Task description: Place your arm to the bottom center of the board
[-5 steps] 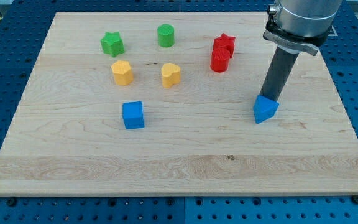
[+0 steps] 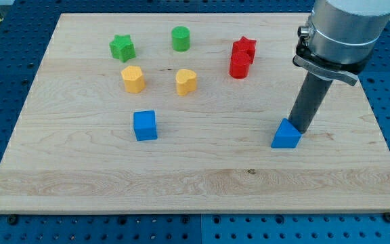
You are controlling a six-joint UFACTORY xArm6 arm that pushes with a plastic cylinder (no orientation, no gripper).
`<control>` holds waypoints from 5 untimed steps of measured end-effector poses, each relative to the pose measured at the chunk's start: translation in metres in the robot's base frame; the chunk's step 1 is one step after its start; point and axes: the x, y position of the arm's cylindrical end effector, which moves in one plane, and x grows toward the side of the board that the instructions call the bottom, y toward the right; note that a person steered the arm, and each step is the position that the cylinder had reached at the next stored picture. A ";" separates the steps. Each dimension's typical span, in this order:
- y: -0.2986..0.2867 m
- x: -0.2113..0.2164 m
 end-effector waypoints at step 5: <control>-0.010 0.015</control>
